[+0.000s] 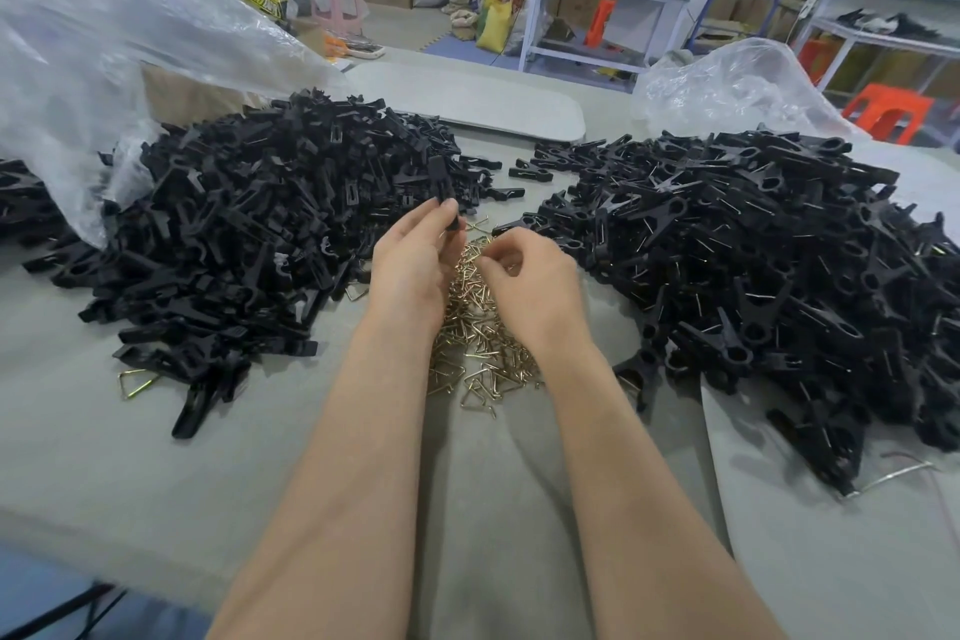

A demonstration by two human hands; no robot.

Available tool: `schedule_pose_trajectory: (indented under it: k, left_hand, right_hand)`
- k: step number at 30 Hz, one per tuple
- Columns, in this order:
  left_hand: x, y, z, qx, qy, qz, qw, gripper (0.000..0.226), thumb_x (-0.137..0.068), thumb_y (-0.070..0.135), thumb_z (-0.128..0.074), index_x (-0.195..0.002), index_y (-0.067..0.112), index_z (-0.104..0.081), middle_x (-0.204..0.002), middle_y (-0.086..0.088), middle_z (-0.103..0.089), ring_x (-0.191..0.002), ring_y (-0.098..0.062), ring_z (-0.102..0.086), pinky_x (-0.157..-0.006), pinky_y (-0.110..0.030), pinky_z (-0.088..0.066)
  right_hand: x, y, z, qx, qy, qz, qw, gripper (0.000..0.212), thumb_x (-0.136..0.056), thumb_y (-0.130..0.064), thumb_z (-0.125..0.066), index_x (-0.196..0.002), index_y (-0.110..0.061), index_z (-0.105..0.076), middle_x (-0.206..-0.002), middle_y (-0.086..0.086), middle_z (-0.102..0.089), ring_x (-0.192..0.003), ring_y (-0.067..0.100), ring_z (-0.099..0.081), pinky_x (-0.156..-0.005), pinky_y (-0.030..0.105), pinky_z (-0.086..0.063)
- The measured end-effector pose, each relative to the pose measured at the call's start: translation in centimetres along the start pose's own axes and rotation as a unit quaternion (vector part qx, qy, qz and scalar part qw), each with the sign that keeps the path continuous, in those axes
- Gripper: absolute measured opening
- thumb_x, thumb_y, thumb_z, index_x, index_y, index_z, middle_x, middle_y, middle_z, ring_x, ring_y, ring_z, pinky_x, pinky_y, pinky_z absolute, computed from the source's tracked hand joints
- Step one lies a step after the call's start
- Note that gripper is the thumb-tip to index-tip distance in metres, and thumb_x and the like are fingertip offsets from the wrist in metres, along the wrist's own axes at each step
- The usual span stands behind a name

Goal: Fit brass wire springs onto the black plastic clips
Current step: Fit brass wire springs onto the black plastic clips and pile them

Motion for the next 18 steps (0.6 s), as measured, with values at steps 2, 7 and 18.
schedule_pose_trajectory:
  k: [2,7,18]
  left_hand:
    - [0.1,0.1,-0.2,-0.006,-0.006,-0.007,1.000,0.013,-0.086,0.001,-0.065,-0.098,0.007,-0.062,-0.083,-0.004,-0.066,-0.072,-0.008,-0.065,-0.064,-0.015,-0.052]
    - [0.5,0.2,-0.6,-0.017,-0.020,-0.015,1.000,0.012,-0.088,-0.001,-0.062,-0.096,0.008,-0.060,-0.086,-0.005,-0.064,-0.078,-0.011,-0.063,-0.073,-0.019,-0.056]
    - [1.2,1.3,-2.1,-0.462,-0.028,-0.214,0.860,0.018,-0.088,0.013,-0.064,-0.104,0.021,-0.063,-0.101,0.007,-0.064,-0.095,-0.008,-0.059,-0.088,-0.026,-0.047]
  right_hand:
    - [-0.2,0.3,0.2,-0.026,-0.010,-0.009,1.000,0.006,-0.089,-0.022,-0.063,-0.093,-0.020,-0.067,-0.070,-0.017,-0.054,-0.066,-0.002,-0.050,-0.058,0.002,-0.036]
    - [-0.5,0.8,0.4,-0.041,-0.025,-0.028,0.998,0.014,-0.093,-0.021,-0.058,-0.106,-0.019,-0.063,-0.078,-0.010,-0.056,-0.063,-0.002,-0.052,-0.053,0.002,-0.037]
    - [-0.8,2.2,3.5,-0.257,0.062,-0.078,0.961,0.011,-0.091,-0.003,-0.058,-0.099,-0.010,-0.060,-0.083,0.002,-0.065,-0.055,0.006,-0.066,-0.063,0.023,-0.057]
Point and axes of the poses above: each hand's wrist, its own x-axis away from the middle knuckle, its own z-axis out of the back of the hand, y = z × x, the point moved 7 cm from there along -x, towards the middle knuckle
